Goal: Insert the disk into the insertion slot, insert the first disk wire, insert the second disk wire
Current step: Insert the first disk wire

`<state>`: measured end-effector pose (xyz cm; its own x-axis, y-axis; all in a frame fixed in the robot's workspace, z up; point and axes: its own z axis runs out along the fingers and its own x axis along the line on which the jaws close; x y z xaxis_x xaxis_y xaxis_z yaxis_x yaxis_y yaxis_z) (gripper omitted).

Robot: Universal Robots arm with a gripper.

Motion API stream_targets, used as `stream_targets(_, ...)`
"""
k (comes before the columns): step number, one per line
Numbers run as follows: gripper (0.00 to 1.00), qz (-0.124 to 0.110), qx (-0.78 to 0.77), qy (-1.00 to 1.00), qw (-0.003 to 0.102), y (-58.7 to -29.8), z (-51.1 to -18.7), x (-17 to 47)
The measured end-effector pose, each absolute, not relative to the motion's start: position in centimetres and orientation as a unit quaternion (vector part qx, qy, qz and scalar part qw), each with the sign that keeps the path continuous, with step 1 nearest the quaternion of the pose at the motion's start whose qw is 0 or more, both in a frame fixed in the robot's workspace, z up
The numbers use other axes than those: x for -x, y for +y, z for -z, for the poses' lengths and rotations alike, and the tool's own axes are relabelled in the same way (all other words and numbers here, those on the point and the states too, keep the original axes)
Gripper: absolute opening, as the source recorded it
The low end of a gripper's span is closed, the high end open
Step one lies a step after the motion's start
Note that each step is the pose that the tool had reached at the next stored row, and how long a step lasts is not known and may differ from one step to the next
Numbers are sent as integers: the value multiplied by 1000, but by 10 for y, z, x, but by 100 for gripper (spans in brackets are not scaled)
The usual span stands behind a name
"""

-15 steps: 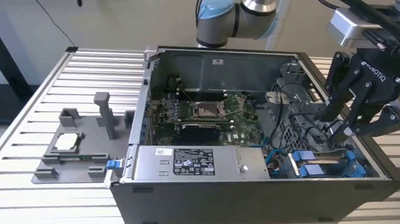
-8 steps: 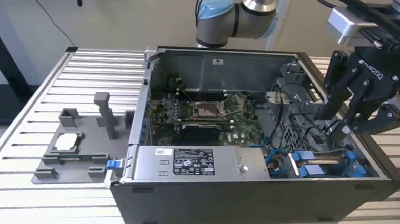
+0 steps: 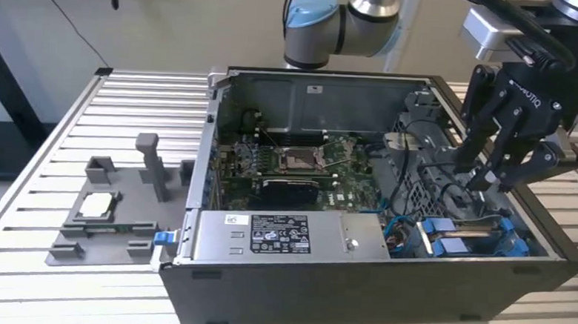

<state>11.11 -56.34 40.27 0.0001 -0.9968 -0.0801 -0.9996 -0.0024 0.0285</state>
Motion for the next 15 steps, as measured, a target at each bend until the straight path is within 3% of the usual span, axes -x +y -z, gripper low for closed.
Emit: stream_targets(15,46,-38,707,706,18,-547,-403,-111)
